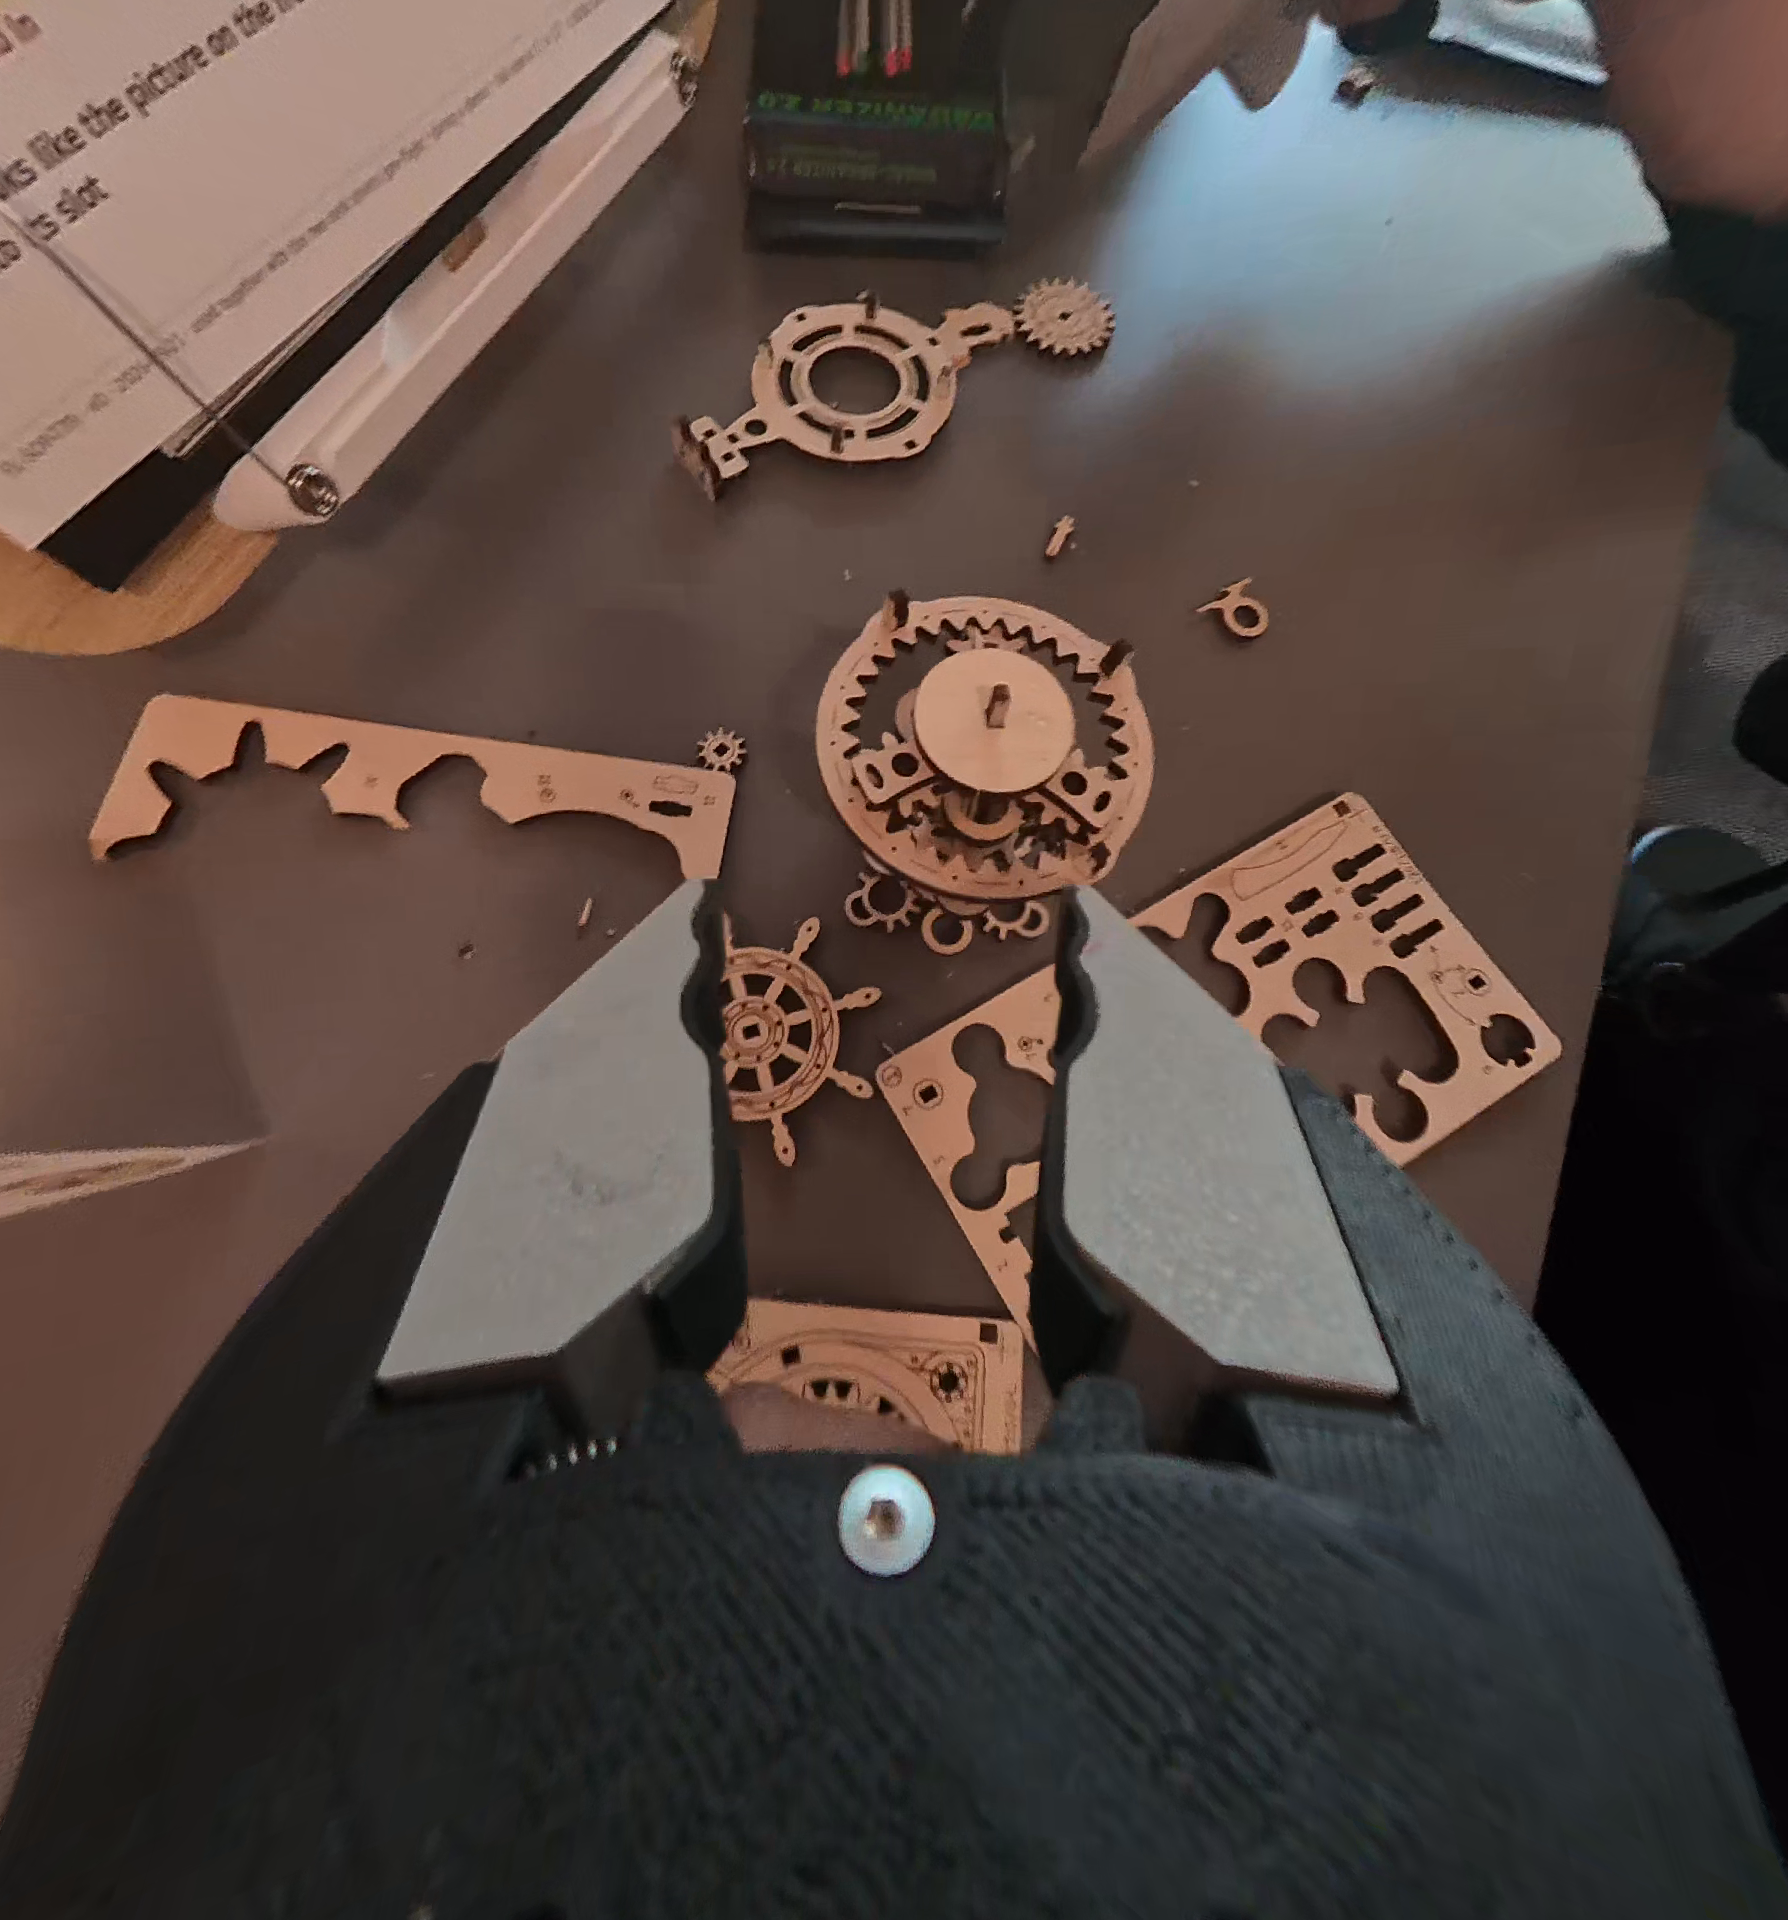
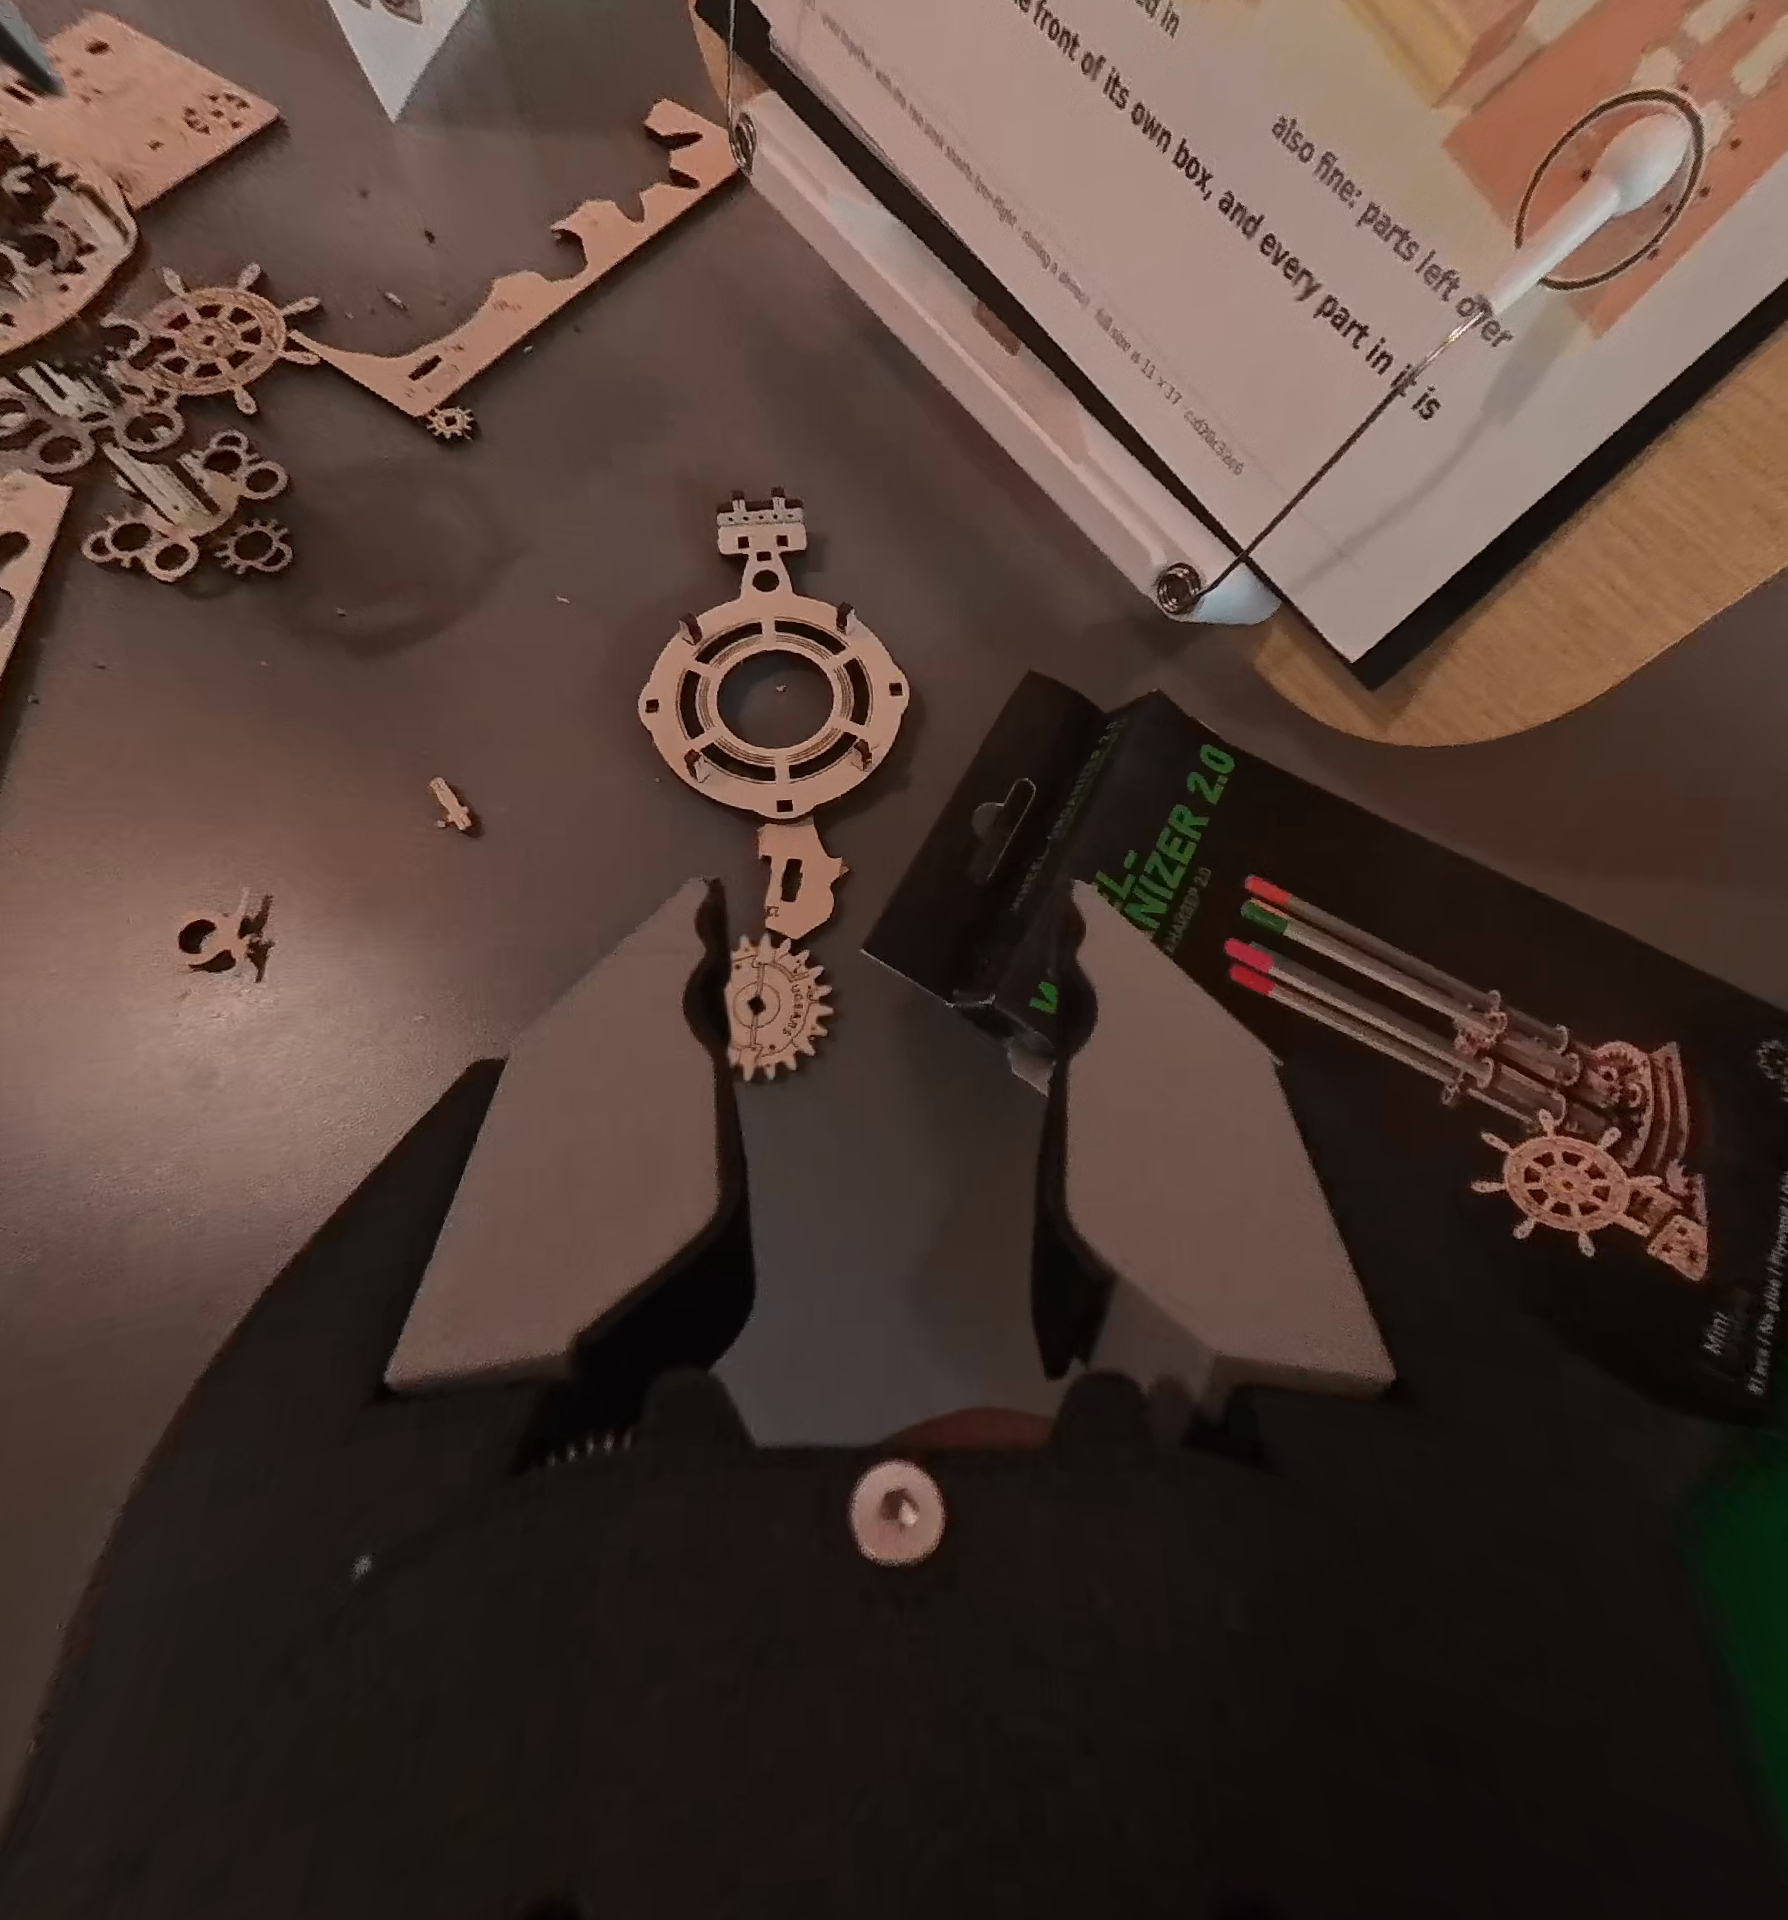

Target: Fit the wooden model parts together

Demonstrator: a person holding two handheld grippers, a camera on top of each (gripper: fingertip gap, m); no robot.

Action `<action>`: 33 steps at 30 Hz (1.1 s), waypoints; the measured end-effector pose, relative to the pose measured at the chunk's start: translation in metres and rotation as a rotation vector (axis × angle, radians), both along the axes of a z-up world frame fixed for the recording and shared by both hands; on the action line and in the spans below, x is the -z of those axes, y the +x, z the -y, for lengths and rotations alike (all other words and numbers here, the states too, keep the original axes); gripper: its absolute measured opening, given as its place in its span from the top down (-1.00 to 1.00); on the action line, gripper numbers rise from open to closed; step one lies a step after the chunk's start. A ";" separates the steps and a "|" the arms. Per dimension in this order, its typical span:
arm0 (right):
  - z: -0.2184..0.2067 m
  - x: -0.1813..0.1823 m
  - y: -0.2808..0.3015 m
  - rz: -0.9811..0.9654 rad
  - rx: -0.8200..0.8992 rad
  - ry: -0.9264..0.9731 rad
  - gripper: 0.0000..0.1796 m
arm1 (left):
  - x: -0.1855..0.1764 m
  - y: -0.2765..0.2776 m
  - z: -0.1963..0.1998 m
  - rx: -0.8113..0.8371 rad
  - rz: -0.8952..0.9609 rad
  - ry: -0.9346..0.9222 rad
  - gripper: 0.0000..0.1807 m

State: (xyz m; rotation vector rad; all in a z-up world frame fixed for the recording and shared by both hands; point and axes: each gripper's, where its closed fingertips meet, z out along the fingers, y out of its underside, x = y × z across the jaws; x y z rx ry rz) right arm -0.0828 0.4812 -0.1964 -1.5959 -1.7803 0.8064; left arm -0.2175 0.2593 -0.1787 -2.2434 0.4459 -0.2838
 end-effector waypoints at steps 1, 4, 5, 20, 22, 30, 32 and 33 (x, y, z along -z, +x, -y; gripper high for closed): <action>-0.003 0.001 0.001 0.001 0.004 0.008 0.35 | 0.003 0.002 -0.002 0.017 0.009 0.014 0.30; -0.002 0.008 0.006 0.030 -0.003 -0.019 0.34 | 0.018 0.005 -0.004 0.068 -0.017 0.010 0.28; 0.002 0.007 0.006 0.025 -0.015 -0.040 0.35 | 0.022 0.005 -0.004 0.081 -0.028 0.010 0.26; 0.050 0.034 -0.046 0.051 -0.167 0.065 0.32 | 0.045 0.019 -0.036 0.221 -0.093 0.065 0.46; 0.052 0.042 -0.056 0.102 -0.181 0.072 0.33 | 0.049 0.020 -0.040 0.218 -0.072 0.056 0.48; 0.068 0.050 -0.069 0.197 -0.214 0.040 0.82 | 0.054 0.017 -0.045 0.187 -0.099 0.052 0.55; 0.073 0.048 -0.066 0.191 -0.229 0.042 0.82 | 0.051 0.017 -0.041 0.191 -0.088 0.055 0.48; 0.075 0.045 -0.064 0.176 -0.228 0.038 0.82 | 0.049 0.016 -0.039 0.190 -0.085 0.060 0.47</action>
